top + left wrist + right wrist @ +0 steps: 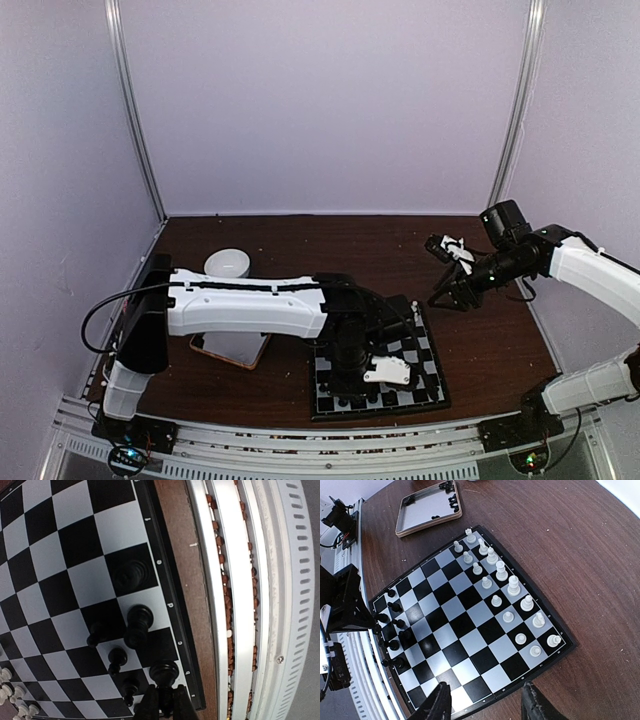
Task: Set up the chess pieces on the board
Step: Place the bishop on f8, then pick up the rook from the storage box.
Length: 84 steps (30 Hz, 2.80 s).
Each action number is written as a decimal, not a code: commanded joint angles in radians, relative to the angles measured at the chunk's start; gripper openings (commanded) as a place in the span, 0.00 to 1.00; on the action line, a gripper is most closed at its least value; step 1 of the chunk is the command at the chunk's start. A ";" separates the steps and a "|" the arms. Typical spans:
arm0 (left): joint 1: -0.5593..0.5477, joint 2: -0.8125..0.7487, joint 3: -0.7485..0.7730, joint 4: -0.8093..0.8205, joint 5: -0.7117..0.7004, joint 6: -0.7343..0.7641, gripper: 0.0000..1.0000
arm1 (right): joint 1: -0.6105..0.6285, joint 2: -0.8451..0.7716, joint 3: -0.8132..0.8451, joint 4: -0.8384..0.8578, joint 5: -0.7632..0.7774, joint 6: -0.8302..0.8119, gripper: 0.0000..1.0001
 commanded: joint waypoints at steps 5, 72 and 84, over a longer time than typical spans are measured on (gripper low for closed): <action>0.004 0.029 0.042 -0.010 -0.017 0.019 0.07 | -0.005 0.010 -0.002 -0.009 -0.027 -0.020 0.48; 0.088 -0.353 -0.099 0.058 -0.118 -0.081 0.29 | -0.006 -0.035 0.091 -0.085 -0.005 -0.068 0.48; 0.553 -0.638 -0.546 0.355 -0.190 -0.371 0.44 | -0.073 -0.002 0.267 0.041 0.112 0.143 1.00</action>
